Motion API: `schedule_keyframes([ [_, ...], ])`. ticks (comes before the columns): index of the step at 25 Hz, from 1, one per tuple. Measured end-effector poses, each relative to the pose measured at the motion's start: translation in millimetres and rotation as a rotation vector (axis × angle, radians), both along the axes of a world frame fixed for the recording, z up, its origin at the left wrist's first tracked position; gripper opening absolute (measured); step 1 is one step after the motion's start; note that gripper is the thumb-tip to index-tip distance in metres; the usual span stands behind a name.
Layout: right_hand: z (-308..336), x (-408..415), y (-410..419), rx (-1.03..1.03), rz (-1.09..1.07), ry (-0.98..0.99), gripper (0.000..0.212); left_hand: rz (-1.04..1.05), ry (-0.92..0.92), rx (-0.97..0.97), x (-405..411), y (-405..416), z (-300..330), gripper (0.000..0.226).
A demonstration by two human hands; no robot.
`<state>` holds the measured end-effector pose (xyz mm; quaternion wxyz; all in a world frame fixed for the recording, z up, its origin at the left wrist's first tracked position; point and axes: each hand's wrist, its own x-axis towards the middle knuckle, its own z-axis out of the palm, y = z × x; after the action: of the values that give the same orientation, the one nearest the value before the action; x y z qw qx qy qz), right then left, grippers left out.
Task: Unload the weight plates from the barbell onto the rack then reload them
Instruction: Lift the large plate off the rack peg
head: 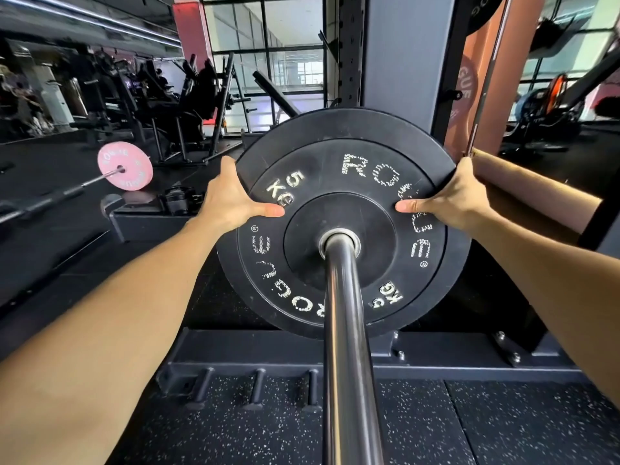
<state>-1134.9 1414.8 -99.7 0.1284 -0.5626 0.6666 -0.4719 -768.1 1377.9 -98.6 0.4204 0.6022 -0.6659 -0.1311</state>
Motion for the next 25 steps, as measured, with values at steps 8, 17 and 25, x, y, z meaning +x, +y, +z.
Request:
schedule_keyframes([
  [8,5,16,113,-0.039,-0.001,0.047,0.105,-0.017,0.041,-0.032,18,110,-13,0.107],
  [17,17,39,233,-0.047,-0.005,0.094,0.1,-0.058,0.102,-0.037,38,223,-29,0.107],
  [25,18,50,306,-0.053,-0.043,0.107,0.1,-0.089,0.09,-0.042,47,287,-28,0.104],
])
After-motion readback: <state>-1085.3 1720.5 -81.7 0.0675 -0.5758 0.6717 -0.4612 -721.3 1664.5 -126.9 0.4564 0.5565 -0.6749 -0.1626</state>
